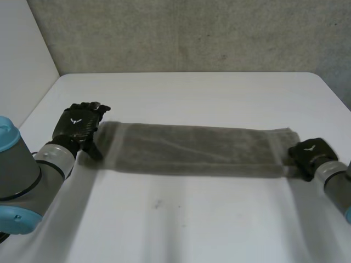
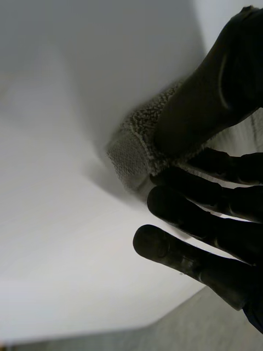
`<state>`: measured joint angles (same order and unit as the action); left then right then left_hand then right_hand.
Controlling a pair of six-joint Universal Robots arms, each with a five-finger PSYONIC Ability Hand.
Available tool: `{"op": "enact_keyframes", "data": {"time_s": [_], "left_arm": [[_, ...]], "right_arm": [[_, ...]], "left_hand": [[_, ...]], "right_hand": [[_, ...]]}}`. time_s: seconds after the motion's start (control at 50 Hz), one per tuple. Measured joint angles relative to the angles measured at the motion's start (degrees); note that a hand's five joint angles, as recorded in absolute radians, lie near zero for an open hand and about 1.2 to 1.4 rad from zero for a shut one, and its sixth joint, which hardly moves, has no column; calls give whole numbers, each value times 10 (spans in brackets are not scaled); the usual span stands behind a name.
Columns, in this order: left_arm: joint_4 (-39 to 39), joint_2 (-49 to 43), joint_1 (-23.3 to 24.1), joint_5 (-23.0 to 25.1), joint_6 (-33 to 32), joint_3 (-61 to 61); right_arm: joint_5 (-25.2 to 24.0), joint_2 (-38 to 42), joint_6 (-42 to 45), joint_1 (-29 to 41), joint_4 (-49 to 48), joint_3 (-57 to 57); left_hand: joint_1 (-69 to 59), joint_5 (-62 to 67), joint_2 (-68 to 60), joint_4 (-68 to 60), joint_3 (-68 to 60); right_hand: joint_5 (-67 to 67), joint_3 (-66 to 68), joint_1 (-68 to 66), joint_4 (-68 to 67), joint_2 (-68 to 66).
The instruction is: Fold the towel.
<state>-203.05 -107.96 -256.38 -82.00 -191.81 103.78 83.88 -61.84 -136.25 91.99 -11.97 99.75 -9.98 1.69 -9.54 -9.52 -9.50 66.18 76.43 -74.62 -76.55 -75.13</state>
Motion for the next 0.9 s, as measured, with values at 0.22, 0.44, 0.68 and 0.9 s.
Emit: {"op": "enact_keyframes", "data": {"time_s": [0.22,0.44,0.68,0.9], "left_arm": [[2,23,-5,1,29,5],[1,34,-7,0,32,8],[1,35,-7,0,31,13],[-1,34,-1,1,31,17]], "right_arm": [[71,-73,133,-15,1,-129],[63,-8,139,315,4,-286],[6,131,138,504,3,-264],[13,47,41,464,1,-191]], "left_hand": [[0,0,0,0,0],[0,0,0,0,0],[0,0,0,0,0],[0,0,0,0,0]], "right_hand": [[0,0,-3,0,-1],[0,0,-4,0,-6],[-122,-123,114,124,121],[-627,-625,608,617,612]]}}
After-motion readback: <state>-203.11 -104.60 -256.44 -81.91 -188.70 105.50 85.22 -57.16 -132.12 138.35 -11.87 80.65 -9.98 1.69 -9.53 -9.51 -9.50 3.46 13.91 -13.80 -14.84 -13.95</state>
